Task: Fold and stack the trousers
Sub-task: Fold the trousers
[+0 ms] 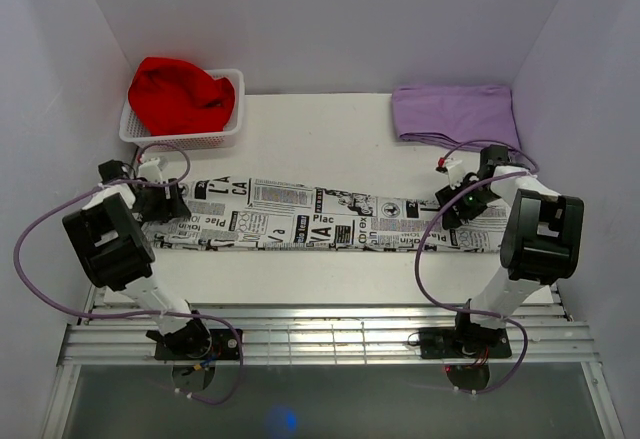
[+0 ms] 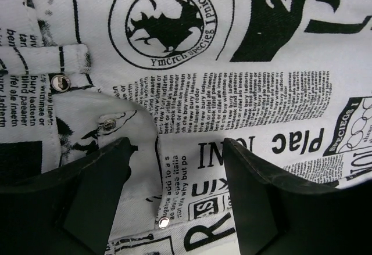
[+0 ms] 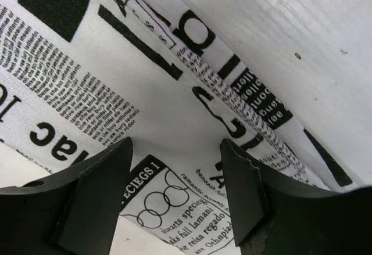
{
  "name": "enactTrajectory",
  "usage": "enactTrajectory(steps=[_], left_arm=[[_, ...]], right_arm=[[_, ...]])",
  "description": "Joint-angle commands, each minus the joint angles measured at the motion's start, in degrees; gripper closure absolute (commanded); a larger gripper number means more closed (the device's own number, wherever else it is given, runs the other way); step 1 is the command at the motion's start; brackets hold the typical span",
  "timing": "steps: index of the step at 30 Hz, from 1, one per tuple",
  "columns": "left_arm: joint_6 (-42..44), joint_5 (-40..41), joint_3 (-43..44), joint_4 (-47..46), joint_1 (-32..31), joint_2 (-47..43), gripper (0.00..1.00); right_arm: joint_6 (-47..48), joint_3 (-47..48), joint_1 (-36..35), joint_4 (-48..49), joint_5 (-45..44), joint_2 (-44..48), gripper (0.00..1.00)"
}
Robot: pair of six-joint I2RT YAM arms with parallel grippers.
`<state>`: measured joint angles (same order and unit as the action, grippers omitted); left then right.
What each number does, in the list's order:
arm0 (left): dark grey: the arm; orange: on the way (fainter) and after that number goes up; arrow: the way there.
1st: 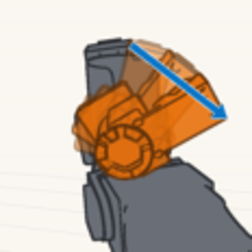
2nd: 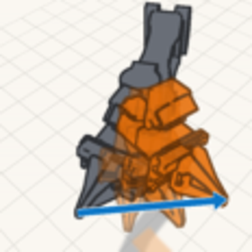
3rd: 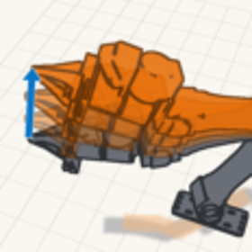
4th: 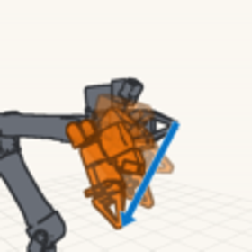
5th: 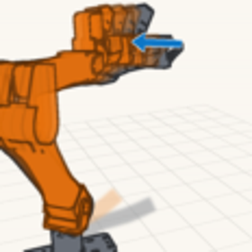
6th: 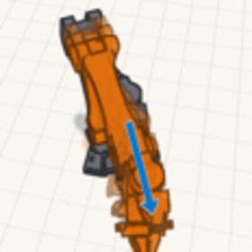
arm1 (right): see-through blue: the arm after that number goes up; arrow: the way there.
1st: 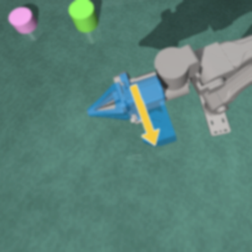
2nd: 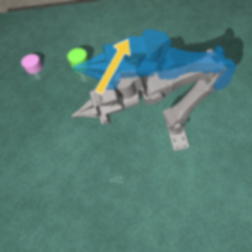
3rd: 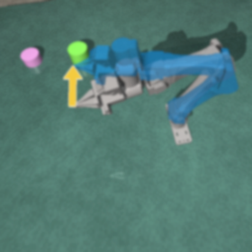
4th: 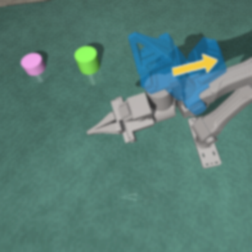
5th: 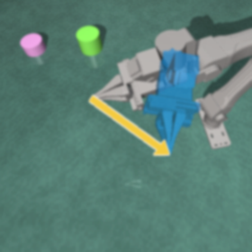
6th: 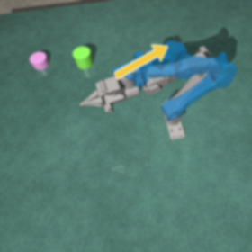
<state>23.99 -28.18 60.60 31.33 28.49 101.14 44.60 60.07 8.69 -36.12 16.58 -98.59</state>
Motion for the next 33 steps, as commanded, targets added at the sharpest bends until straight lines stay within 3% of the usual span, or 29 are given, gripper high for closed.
enactTrajectory(steps=[1, 5, 11, 15, 21, 27, 28, 33], left_arm=[[3.16, 10.3, -2.59, -1.72, 3.24, 5.38, 0.21], [5.02, -0.27, -2.76, 3.03, 1.58, -0.06, 0.1], [6.07, -5.56, -5.49, 4.18, -1.41, -11.31, 0.02], [5.37, -7.06, -5.67, 4.0, -2.56, -16.06, 0.02], [3.96, -7.23, -3.91, 4.44, -4.41, -20.1, 0.02], [2.82, -5.48, -2.77, 4.18, -4.94, -21.16, 0.02], [2.47, -5.3, -2.51, 4.18, -4.94, -21.16, 0.02], [1.15, -6.0, -2.06, 3.12, -4.94, -20.46, 0.02]], right_arm=[[-2.84, -1.2, 2.56, 0.44, -2.71, 0.83, 0.3], [-6.01, 6.17, 3.96, -5.27, 1.35, 6.2, 0.23], [-7.42, 6.9, 13.88, -8.27, -3.04, 8.59, 0.2], [-7.51, 5.76, 22.66, -8.18, -0.95, 3.33, 0.22], [-7.68, 5.32, 26.03, -5.72, 3.54, -5.98, 0.3], [-10.49, 5.23, 25.94, -6.42, 11.09, -10.92, 0.45], [-10.5, 4.79, 26.03, -6.51, 11.45, -11.01, 0.55], [-9.1, 4.7, 26.03, -11.16, 17.41, -11.19, 0.8]])
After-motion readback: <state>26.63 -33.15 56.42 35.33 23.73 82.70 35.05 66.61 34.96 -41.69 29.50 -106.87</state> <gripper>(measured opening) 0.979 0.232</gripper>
